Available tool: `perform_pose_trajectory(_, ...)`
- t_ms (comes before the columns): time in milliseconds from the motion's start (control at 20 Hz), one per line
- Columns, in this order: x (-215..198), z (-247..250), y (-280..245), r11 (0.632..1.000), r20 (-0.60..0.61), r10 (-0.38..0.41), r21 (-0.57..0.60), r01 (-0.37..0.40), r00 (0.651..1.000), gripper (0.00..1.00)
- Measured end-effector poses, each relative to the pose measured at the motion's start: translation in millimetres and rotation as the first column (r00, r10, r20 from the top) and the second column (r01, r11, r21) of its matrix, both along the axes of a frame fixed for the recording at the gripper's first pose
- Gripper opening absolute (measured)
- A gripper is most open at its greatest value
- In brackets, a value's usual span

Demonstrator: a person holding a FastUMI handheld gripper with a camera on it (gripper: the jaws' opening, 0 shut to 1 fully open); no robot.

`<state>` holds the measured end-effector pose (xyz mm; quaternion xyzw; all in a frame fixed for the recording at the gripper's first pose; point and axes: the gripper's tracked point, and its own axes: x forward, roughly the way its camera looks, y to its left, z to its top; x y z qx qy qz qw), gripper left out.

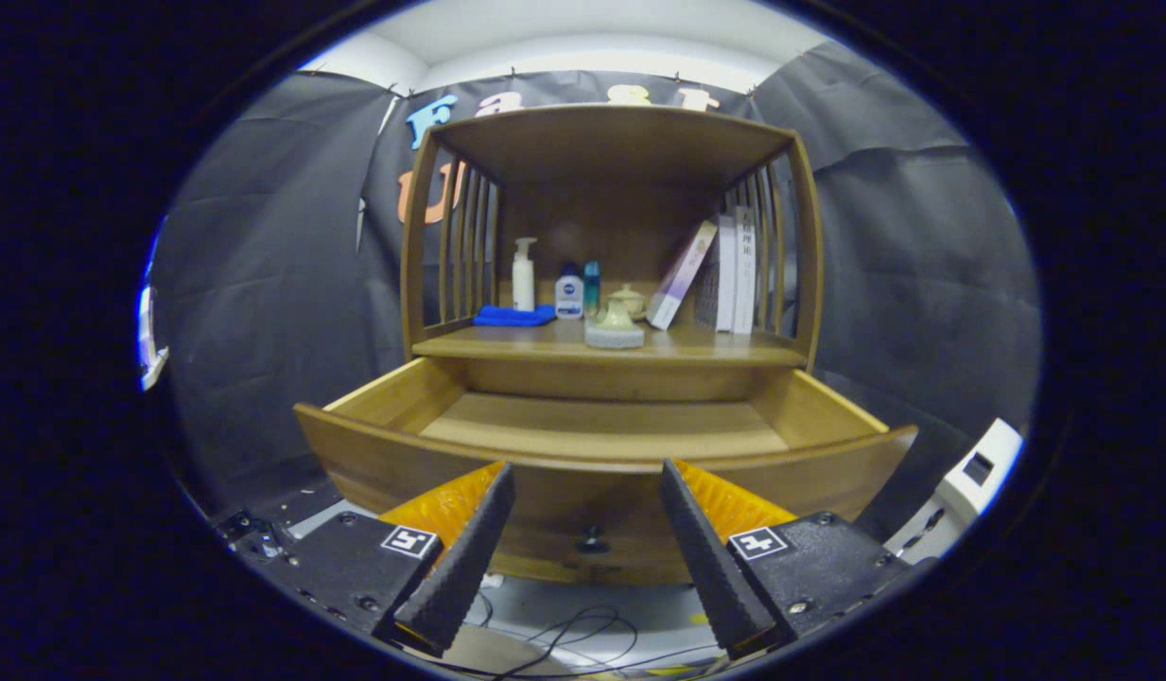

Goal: Pull open the drawer, take out the items inside it, and place them on the countertop above the cabinet.

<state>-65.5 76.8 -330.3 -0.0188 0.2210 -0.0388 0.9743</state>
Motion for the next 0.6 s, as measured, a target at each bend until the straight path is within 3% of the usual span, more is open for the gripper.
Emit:
perform_pose_trajectory(250, 0, -34, -16, 0.996, -0.109, -0.04, 0.071, 0.048, 0.993, 0.99)
perform_pose_trajectory(500, 13, -39, -19, 0.994, -0.085, -0.106, 0.003, 0.106, 0.991, 0.96)
perform_pose_trajectory(600, 24, -41, -18, 0.995, -0.076, -0.099, 0.017, 0.1, 0.992, 0.96)
